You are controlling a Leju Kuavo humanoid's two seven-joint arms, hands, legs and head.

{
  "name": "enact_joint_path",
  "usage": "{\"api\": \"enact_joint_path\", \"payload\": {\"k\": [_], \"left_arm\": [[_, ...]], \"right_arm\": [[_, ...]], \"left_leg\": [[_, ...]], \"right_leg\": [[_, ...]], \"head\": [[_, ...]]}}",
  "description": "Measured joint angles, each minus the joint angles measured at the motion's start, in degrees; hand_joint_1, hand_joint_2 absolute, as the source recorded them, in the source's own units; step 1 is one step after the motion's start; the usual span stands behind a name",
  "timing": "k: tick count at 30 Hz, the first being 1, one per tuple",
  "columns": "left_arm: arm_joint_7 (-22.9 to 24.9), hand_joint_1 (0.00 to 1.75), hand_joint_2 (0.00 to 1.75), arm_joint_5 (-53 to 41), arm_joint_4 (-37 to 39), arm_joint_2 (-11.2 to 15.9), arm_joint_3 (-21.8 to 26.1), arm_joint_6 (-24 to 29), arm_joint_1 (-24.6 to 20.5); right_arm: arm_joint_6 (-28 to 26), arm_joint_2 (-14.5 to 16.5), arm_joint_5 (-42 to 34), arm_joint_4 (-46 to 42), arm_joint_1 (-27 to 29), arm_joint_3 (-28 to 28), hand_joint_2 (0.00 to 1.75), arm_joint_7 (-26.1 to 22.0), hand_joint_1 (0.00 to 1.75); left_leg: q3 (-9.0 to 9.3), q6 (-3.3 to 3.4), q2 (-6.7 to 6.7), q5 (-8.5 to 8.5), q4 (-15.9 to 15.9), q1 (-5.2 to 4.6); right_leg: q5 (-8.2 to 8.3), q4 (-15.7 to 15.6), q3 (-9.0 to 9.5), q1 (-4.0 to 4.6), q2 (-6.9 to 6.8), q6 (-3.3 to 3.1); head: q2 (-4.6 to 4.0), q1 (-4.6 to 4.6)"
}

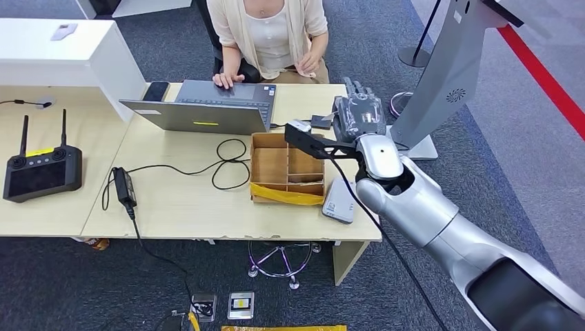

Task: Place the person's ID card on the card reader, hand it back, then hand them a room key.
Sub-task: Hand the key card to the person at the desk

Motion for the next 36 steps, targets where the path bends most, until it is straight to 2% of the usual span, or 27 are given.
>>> {"api": "enact_joint_path", "payload": {"k": [12,24,25,26,28,29,30,36], "left_arm": [[0.01,0.00,0.00,0.03,0.00,-0.45,0.02,0.51,-0.15],[0.01,0.00,0.00,-0.38,0.00,-0.58,0.02,0.73,-0.34],[0.01,0.00,0.00,-0.38,0.00,-0.61,0.02,0.76,-0.34],[0.01,0.00,0.00,-0.38,0.00,-0.63,0.02,0.79,-0.35],[0.01,0.00,0.00,-0.38,0.00,-0.69,0.02,0.78,-0.36],[0.01,0.00,0.00,-0.39,0.00,-0.70,0.02,0.75,-0.36],[0.01,0.00,0.00,-0.39,0.00,-0.71,0.02,0.70,-0.37],[0.01,0.00,0.00,-0.46,0.00,-0.79,0.02,0.55,-0.46]], "right_arm": [[-2.02,3.27,-0.42,7.48,-2.43,1.33,1.75,-2.17,1.75],[-2.77,3.43,-0.78,10.38,-2.61,1.68,1.75,-2.56,1.75],[-2.80,3.43,-0.76,10.51,-2.61,1.68,1.75,-2.68,1.66],[-2.82,3.43,-0.74,10.66,-2.61,1.69,1.75,-2.76,1.23],[-2.82,3.43,-0.70,10.93,-2.64,1.69,0.87,-2.83,0.35],[-2.84,3.43,-0.68,11.07,-2.66,1.69,0.44,-2.84,0.00],[-2.91,3.43,-0.62,11.21,-2.69,1.69,0.00,-2.84,0.00],[-4.48,3.44,-0.17,11.95,-2.87,1.67,0.00,-4.72,0.00]], "left_leg": [[0.01,-0.01,0.00,0.00,0.00,0.01],[0.02,-0.01,0.01,0.00,0.01,0.01],[0.02,-0.01,0.01,0.00,0.01,0.01],[0.01,-0.01,0.01,0.00,0.01,0.01],[0.01,-0.01,0.01,0.00,0.01,0.01],[0.01,-0.01,0.01,0.00,0.01,0.01],[0.01,-0.01,0.01,0.00,0.01,0.01],[0.02,-0.01,0.01,0.00,0.01,0.01]], "right_leg": [[0.00,0.00,-0.01,0.01,0.00,0.00],[0.00,0.01,-0.01,0.01,0.02,0.00],[0.00,0.01,-0.01,0.01,0.02,0.00],[0.00,0.01,-0.01,0.01,0.02,0.00],[0.00,0.01,-0.01,0.01,0.01,0.00],[0.00,0.01,-0.01,0.01,0.01,0.00],[0.00,0.00,-0.01,0.01,0.01,0.00],[0.00,0.00,-0.01,0.01,0.02,0.00]], "head": [[0.00,0.01],[0.00,0.01],[0.00,0.01],[0.00,0.01],[0.00,0.01],[0.00,0.01],[0.00,0.01],[0.00,0.01]]}}
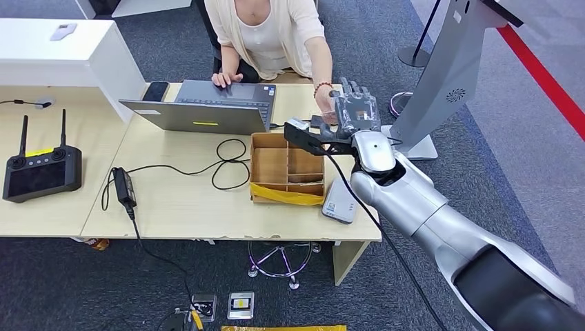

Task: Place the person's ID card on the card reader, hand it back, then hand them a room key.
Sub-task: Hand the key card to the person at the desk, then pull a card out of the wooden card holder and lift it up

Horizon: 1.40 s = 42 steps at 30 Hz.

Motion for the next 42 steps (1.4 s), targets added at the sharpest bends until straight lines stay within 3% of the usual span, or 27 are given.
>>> {"api": "enact_joint_path", "payload": {"k": [6,13,20,24,30,34,42], "left_arm": [[0.00,0.00,0.00,0.02,0.00,-0.25,0.00,0.31,-0.10],[-0.66,0.00,0.00,0.64,0.00,-0.51,0.10,0.65,-0.01],[-0.79,0.00,0.00,0.83,0.02,-0.54,0.60,0.64,0.16],[-1.15,0.00,0.00,1.11,0.03,-0.45,1.17,0.63,0.63],[-1.58,0.00,0.00,1.18,0.10,0.09,2.14,0.56,1.85],[-3.04,0.00,0.00,1.79,0.10,0.40,2.79,0.58,2.15],[-5.88,0.00,0.00,4.09,0.14,1.62,5.13,0.55,3.81]], "right_arm": [[-1.61,0.18,0.07,0.56,0.01,-0.04,0.00,-1.87,0.00],[-7.07,0.07,0.07,0.09,1.38,-0.73,0.00,-3.62,0.00],[-7.92,-0.49,0.06,-1.74,3.15,-1.35,0.00,-3.40,0.00],[-8.97,-2.31,0.05,-6.14,6.36,-3.12,0.00,0.39,0.00],[-9.15,-7.43,-1.36,-17.57,12.82,-6.55,0.00,4.57,0.00],[-10.10,-9.37,-2.89,-22.31,14.59,-7.96,1.75,4.66,0.00],[-14.09,-11.58,-7.04,-30.22,16.73,-7.89,1.75,5.14,0.00]], "left_leg": [[0.00,0.00,0.00,0.00,0.00,0.00],[0.02,0.00,0.01,0.00,0.00,0.00],[0.06,0.00,0.04,0.00,0.00,0.00],[0.09,0.00,0.04,-0.01,0.01,0.00],[0.02,0.00,0.05,-0.03,0.00,-0.01],[0.07,-0.02,0.12,-0.04,0.00,0.00],[0.06,-0.04,0.12,-0.03,-0.01,0.05]], "right_leg": [[0.00,0.00,0.00,0.00,0.00,0.00],[0.00,0.00,0.00,0.00,0.02,0.00],[0.00,-0.01,-0.01,0.00,0.10,0.00],[0.00,-0.02,0.00,0.00,0.10,0.00],[0.00,-0.04,-0.02,-0.01,0.12,0.00],[0.00,-0.04,-0.01,-0.01,0.16,-0.01],[0.00,-0.01,-0.01,0.05,0.16,-0.02]], "head": [[0.00,-0.01],[0.00,0.01],[0.00,0.00],[0.00,-0.01],[0.00,0.01],[0.00,-0.01],[0.00,-0.01]]}}
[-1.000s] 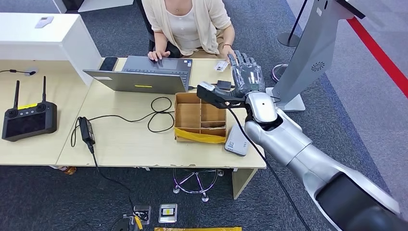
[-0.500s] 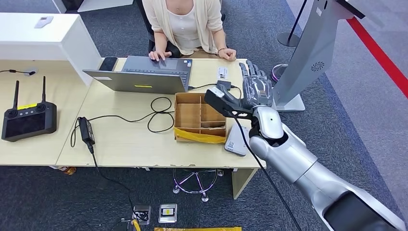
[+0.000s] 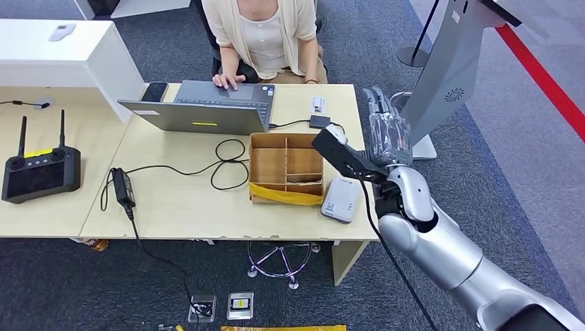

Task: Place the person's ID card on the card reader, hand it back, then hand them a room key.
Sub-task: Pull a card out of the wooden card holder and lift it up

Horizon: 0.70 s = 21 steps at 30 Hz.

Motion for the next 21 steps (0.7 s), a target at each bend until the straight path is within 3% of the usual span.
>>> {"api": "enact_joint_path", "payload": {"k": [7,21], "left_arm": [[-1.72,0.00,0.00,2.19,0.06,0.51,2.28,0.44,1.08],[-2.57,0.00,0.00,3.64,0.10,0.67,4.87,1.76,1.44]], "right_arm": [[-2.18,-0.75,1.45,-4.56,0.82,3.40,1.75,-0.15,0.00],[-2.80,0.57,7.46,-3.33,2.21,11.25,1.75,-1.51,0.00]], "left_leg": [[-0.03,0.00,0.00,0.00,-0.01,0.00],[-0.06,-0.01,-0.03,0.00,-0.02,0.00]], "right_leg": [[0.00,-0.01,0.01,0.00,-0.01,0.00],[0.00,0.00,0.01,0.00,-0.05,-0.01]], "head": [[0.00,0.01],[0.00,0.01]]}}
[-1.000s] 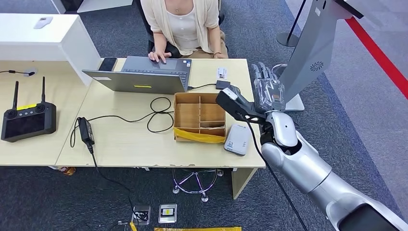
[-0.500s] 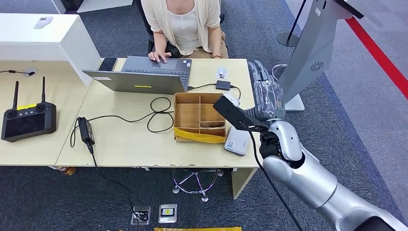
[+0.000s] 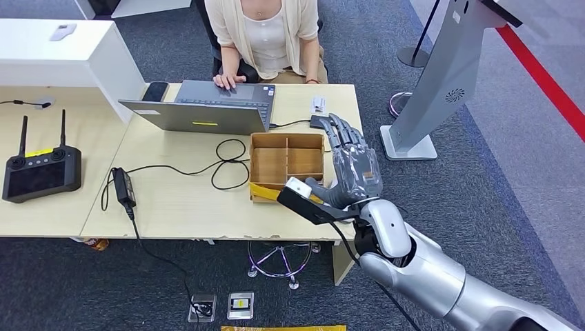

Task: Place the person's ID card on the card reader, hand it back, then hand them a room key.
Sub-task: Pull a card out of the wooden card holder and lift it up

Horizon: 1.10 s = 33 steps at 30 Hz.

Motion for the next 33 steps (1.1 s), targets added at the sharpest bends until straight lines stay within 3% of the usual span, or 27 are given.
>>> {"api": "enact_joint_path", "payload": {"k": [6,15,24,33], "left_arm": [[0.00,0.00,0.00,0.01,0.00,-0.02,0.47,0.03,0.01],[0.01,0.00,0.00,-0.24,0.00,-0.13,0.95,0.02,-0.07],[0.09,0.00,0.00,-0.81,0.00,-0.29,0.97,0.02,-0.17],[1.12,0.00,0.00,-1.51,0.00,-0.61,0.97,-0.21,-0.77]], "right_arm": [[1.43,1.82,1.36,2.73,-0.02,1.24,1.75,-1.90,0.00],[2.47,6.00,-4.46,9.03,-0.22,2.13,1.75,-7.03,0.00],[1.86,9.69,-5.61,15.39,-0.55,2.64,1.75,-8.07,0.00],[0.64,11.44,-9.48,20.43,-0.67,2.54,1.75,-10.12,0.00]], "left_leg": [[-0.01,0.00,0.00,0.00,-0.01,0.00],[0.00,-0.01,0.00,0.01,-0.01,0.00],[0.00,-0.01,0.00,0.01,0.00,0.00],[0.02,-0.01,0.00,0.01,0.00,0.00]], "right_leg": [[0.00,0.00,0.00,0.00,0.00,0.00],[0.00,0.01,0.00,0.00,0.01,0.00],[0.00,0.01,-0.01,0.00,0.01,0.00],[0.00,0.01,-0.01,0.00,0.02,0.00]], "head": [[0.00,0.00],[0.00,0.01],[0.00,0.01],[0.00,0.01]]}}
